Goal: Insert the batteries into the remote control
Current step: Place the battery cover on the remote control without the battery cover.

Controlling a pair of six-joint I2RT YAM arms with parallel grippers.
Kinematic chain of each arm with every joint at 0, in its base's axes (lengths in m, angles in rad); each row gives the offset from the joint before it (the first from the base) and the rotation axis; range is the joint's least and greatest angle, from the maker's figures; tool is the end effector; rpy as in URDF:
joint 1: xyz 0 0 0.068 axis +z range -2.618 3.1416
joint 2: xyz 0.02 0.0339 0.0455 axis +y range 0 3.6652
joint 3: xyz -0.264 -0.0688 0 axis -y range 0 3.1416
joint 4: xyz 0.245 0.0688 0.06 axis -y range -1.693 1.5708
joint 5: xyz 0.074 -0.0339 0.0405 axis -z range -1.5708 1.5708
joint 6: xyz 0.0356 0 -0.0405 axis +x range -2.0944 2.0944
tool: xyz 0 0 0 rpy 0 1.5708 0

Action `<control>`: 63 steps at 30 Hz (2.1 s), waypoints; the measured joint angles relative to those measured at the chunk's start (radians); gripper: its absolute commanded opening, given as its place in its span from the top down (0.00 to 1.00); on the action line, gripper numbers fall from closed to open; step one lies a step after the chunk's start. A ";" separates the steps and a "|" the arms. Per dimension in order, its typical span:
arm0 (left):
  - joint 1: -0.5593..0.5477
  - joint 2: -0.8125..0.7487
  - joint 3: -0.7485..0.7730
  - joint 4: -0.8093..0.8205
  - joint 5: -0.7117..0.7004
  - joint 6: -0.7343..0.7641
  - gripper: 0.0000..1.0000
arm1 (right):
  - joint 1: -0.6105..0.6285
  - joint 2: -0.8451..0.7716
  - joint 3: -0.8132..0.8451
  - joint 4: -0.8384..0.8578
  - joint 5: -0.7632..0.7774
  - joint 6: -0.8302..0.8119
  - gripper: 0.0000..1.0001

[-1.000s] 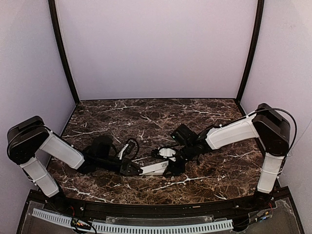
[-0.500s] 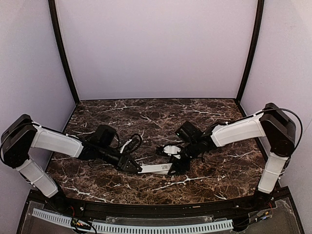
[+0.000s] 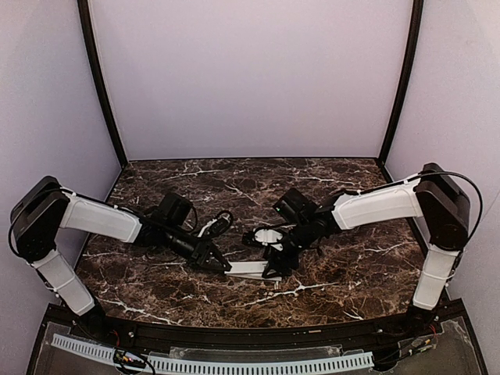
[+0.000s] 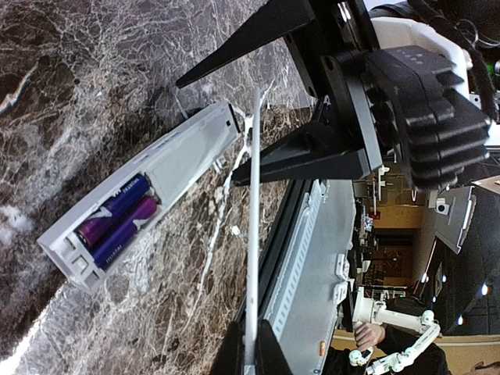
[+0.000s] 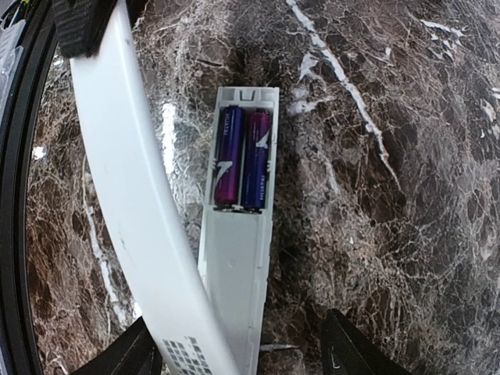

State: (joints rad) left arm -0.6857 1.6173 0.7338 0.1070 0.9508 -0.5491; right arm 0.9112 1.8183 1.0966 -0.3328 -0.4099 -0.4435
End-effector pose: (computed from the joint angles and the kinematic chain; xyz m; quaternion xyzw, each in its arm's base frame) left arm 0.2151 -0.2134 0.1596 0.2326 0.8059 -0.5432 0.0361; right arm 0.2099 0.2939 0.1599 -0.6338 0.7051 0.2493 0.1975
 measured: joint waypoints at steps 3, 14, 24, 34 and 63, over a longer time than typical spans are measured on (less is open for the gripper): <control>0.008 0.032 0.018 -0.005 0.018 0.000 1.00 | 0.006 0.032 0.036 -0.019 -0.001 -0.012 0.37; 0.061 0.077 0.023 -0.028 0.079 0.002 1.00 | 0.016 0.108 0.110 -0.072 -0.001 -0.031 0.40; 0.084 0.148 0.036 -0.051 0.138 0.013 1.00 | 0.043 0.172 0.186 -0.117 0.019 -0.048 0.54; 0.100 0.212 0.082 -0.077 0.150 0.023 0.95 | 0.051 0.182 0.210 -0.170 0.037 -0.081 0.83; 0.100 0.095 0.000 0.013 -0.199 -0.036 0.49 | 0.038 0.182 0.200 -0.129 0.056 0.054 0.57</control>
State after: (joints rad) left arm -0.5858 1.7126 0.7338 0.1200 0.7521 -0.5850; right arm 0.9489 2.0003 1.2968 -0.4614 -0.3542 -0.3893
